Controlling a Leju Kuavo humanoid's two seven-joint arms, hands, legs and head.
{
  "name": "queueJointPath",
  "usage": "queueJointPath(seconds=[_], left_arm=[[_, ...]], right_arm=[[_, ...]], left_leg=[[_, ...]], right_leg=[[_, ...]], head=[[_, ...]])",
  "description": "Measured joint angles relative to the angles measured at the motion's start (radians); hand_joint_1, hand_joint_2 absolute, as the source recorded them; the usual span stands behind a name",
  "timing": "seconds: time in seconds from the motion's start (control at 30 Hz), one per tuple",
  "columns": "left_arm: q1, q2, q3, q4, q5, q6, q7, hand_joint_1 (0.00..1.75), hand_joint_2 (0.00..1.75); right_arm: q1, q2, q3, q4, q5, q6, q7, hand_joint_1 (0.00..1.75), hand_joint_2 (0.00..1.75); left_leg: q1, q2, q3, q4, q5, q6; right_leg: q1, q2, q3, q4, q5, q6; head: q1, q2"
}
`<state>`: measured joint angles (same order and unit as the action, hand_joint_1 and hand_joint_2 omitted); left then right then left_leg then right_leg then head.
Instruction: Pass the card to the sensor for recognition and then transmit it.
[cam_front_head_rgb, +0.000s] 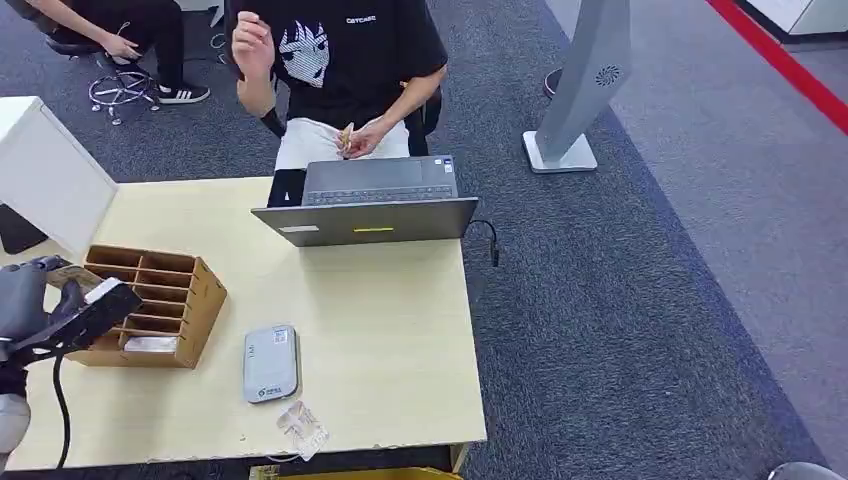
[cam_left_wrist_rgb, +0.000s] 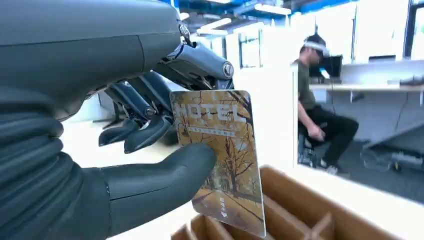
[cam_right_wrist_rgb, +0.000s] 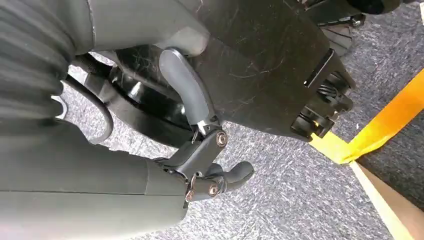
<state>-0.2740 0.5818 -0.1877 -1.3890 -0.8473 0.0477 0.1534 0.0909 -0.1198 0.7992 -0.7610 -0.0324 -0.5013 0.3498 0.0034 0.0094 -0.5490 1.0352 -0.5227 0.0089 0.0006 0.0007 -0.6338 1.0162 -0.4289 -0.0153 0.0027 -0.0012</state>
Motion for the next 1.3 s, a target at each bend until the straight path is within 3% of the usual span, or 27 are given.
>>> queueJointPath(seconds=[0.3,0.5,0.77,1.1,1.13,1.17,1.3], left_arm=[[-0.016,0.016,0.044,-0.027,-0.028,0.01,0.003,1.75,1.75],[-0.03,0.051,0.07,-0.029,-0.096,0.023,0.034,1.75,1.75],[-0.075,0.078,0.086,-0.029,-0.106,0.019,0.042,1.75,1.75],[-0.097,0.08,0.087,-0.029,-0.117,0.012,0.042,1.75,1.75],[-0.097,0.08,0.087,-0.029,-0.117,0.013,0.042,0.09,1.75],[-0.097,0.08,0.087,-0.029,-0.112,0.014,0.042,0.0,1.75],[-0.097,0.07,0.09,-0.029,-0.069,0.024,0.04,0.0,1.75]], right_arm=[[0.003,-0.002,0.0,-0.003,0.0,-0.003,0.0,0.0,1.75],[0.005,-0.003,0.0,-0.005,0.019,-0.011,0.004,0.0,1.75],[0.006,-0.005,0.0,-0.005,0.019,-0.017,0.005,0.0,1.75],[0.007,-0.005,-0.001,-0.005,0.018,-0.011,-0.004,0.0,1.75],[0.007,-0.005,-0.002,-0.005,0.018,-0.01,-0.005,0.0,1.75],[0.007,-0.005,-0.002,-0.005,0.018,-0.01,-0.006,0.0,1.75],[0.008,-0.005,-0.002,-0.005,0.018,-0.01,-0.009,0.0,1.75]], left_leg=[[0.0,0.0,0.0,0.0,0.0,0.0],[0.0,0.001,0.0,0.0,0.0,0.0],[0.0,0.001,0.0,0.0,0.0,0.0],[0.0,0.002,0.0,0.0,0.0,0.0],[0.0,0.002,0.0,0.0,0.0,0.0],[0.0,0.003,0.0,0.0,0.0,0.0],[0.0,0.002,0.0,0.0,0.0,0.0]], right_leg=[[0.0,0.0,0.0,0.0,0.0,0.0],[0.0,0.001,0.0,0.0,0.0,0.0],[0.0,0.001,0.0,0.0,0.0,0.0],[0.0,0.002,0.0,0.0,0.0,0.0],[0.0,0.003,0.0,0.0,0.0,0.0],[0.0,0.003,0.0,0.0,0.0,0.0],[0.0,0.002,0.0,0.0,0.0,0.0]], head=[[0.0,0.0],[0.0,0.0],[0.0,0.0],[0.0,0.0],[0.0,0.0],[0.0,0.0],[0.001,0.0]])
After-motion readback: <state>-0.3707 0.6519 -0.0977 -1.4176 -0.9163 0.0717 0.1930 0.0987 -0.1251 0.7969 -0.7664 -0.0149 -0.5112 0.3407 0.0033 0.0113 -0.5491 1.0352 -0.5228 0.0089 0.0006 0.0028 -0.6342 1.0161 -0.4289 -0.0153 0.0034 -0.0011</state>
